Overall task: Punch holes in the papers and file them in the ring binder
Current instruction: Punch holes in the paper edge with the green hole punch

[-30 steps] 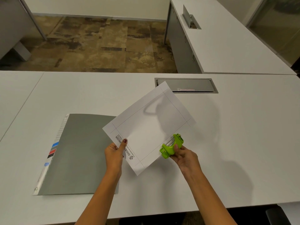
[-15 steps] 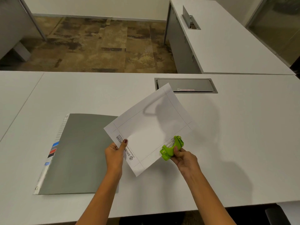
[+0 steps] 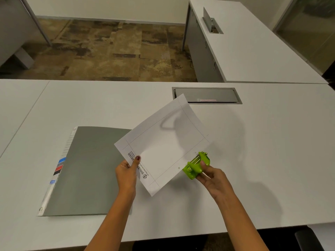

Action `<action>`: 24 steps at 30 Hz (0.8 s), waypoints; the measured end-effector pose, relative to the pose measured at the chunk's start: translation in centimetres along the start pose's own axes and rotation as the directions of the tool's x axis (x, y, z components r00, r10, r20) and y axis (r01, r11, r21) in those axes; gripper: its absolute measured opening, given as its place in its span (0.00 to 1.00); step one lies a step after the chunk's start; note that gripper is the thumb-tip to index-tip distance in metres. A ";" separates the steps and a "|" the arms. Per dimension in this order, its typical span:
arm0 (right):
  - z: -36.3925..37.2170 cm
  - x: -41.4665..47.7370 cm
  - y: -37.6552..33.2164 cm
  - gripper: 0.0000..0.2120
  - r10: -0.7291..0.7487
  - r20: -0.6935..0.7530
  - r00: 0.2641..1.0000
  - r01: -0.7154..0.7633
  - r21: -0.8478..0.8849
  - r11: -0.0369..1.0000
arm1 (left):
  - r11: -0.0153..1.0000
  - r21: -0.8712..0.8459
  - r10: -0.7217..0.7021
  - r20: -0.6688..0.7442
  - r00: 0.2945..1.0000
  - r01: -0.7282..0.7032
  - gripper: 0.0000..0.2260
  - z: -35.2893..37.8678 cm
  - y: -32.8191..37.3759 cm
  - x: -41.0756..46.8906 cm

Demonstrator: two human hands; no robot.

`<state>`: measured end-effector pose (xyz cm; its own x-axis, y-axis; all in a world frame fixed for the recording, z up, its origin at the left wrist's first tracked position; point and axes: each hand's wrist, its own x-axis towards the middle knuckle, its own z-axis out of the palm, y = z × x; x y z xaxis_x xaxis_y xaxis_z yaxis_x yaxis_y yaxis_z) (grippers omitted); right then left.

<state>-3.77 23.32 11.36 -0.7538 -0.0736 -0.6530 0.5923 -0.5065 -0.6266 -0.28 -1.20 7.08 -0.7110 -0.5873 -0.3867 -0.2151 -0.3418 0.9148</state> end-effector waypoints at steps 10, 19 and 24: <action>-4.3 2.1 -2.7 0.15 -0.151 -0.256 0.955 0.100 -0.203 0.974 | 1.000 -0.002 0.006 -0.056 0.998 -0.006 0.02 -0.8 -0.1 0.0; -7.6 5.8 -3.5 0.16 -0.249 -0.470 0.847 -0.041 -0.525 0.850 | 0.997 -0.072 -0.021 -0.104 0.994 0.014 0.05 -1.1 0.2 0.4; -7.4 6.3 -3.5 0.06 -0.300 -0.496 0.815 -0.079 -0.607 0.791 | 0.998 -0.052 -0.033 -0.109 0.994 0.027 0.03 -1.2 0.2 0.6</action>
<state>-8.48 31.01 6.33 -0.6507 0.5178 -0.5553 0.7003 0.1268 -0.7025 0.05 -2.54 6.87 -0.6266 -0.6519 -0.4270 -0.1993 -0.3957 0.8965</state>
